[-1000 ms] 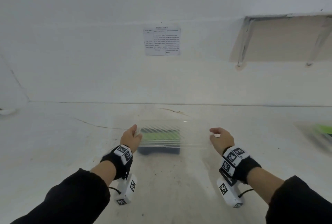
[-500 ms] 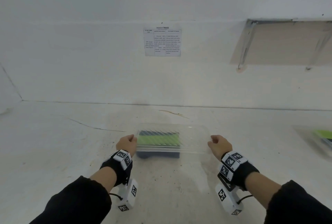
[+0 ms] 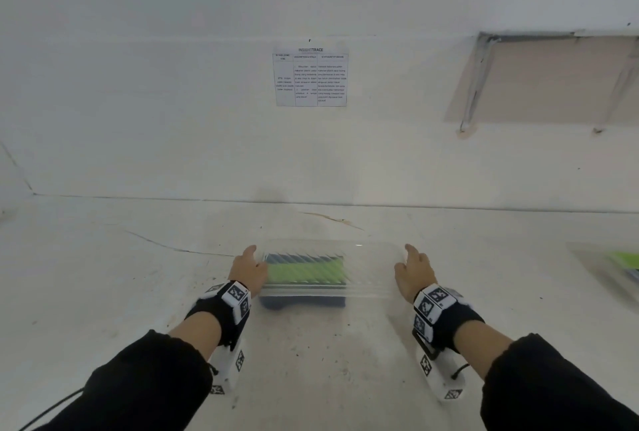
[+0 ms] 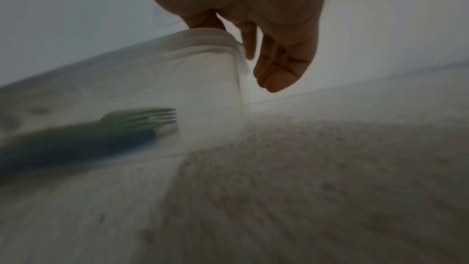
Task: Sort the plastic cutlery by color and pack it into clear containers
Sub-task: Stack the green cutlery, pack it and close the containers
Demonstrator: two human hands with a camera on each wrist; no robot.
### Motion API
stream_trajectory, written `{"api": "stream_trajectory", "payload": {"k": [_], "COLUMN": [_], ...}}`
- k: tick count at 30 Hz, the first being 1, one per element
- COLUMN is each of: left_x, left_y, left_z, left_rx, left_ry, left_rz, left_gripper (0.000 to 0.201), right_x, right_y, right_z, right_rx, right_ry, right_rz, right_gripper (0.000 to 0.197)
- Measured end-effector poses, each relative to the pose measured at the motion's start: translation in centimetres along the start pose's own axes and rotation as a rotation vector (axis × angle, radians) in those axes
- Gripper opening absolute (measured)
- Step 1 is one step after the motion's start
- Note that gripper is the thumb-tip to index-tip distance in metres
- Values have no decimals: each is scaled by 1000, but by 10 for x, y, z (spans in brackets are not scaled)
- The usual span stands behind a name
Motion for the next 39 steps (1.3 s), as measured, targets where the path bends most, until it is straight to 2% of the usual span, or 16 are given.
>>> {"api": "stream_trajectory", "payload": {"k": [5, 9, 19, 24, 28, 33, 36, 39], "left_x": [-11, -19, -23, -23, -16, -5, 3, 7], "left_y": [-6, -16, -14, -15, -13, -8, -8, -10], "left_z": [-9, -7, -7, -7, -5, -2, -2, -3], "left_rx": [-130, -160, -318, -251, -71, 124, 104, 60], "left_ry": [-133, -209, -178, -170, -153, -77, -48, -48], "left_rz": [46, 28, -10, 5, -10, -101, -59, -43], "left_gripper": [51, 51, 50, 49, 47, 44, 46, 48], "right_x": [-19, -27, -32, -30, -28, -24, -19, -16], "right_y": [-6, -16, -21, -20, -19, -12, -11, -12], "right_z": [11, 13, 11, 13, 8, 3, 4, 3], "right_rx": [222, 255, 245, 209, 71, -104, -161, -158], "right_ry": [125, 139, 117, 101, 114, -25, -105, -112], "right_rz": [107, 106, 85, 66, 74, 58, 79, 66], "right_gripper": [51, 52, 51, 50, 48, 51, 54, 53]}}
Point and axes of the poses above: each hand's wrist, its own x-axis away from the middle knuckle, its own y-axis out of the back of the hand, z = x × y, the point moved 2 cm from there along -x, towards the middle knuckle, and after that the axes turned 1 degree about y, right-handed, at the moved point
